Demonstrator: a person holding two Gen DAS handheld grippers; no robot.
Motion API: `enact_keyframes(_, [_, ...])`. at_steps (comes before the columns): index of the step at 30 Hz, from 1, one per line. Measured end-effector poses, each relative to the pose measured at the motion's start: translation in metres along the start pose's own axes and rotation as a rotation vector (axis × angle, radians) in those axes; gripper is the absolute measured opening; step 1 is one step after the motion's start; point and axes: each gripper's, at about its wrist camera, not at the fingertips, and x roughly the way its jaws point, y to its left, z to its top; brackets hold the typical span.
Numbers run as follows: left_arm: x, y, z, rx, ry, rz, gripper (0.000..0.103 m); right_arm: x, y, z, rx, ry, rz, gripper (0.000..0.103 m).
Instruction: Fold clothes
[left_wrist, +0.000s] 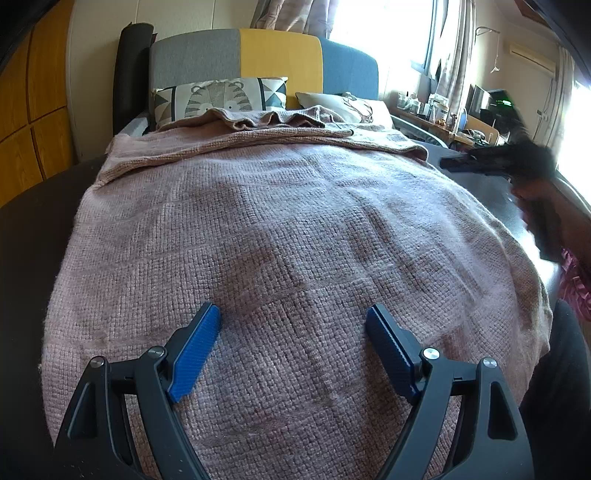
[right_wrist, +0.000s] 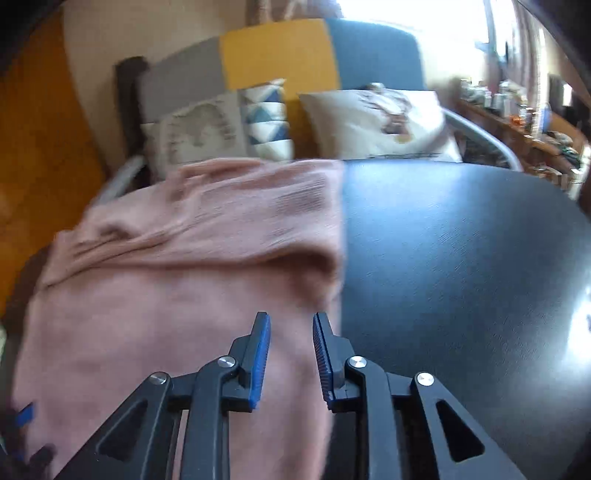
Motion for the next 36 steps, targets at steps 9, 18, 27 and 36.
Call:
enact_keyframes(9, [0.001,0.000,0.001,0.004,0.003,0.004,0.084,-0.043,0.042,-0.086,-0.186,0.042,-0.001,0.024])
enact_keyframes(18, [0.001,-0.001,0.000,0.006,0.004,0.007,0.084,-0.079,0.032,-0.130,-0.135,0.025,0.025,0.024])
enact_keyframes(27, [0.002,-0.001,0.000,0.006,0.004,0.007,0.085,-0.105,0.034,-0.159,-0.178,0.035,0.007,0.024])
enact_keyframes(36, [0.001,-0.001,0.000,0.005,0.006,0.006,0.085,-0.121,0.033,-0.180,-0.251,0.055,-0.036,0.025])
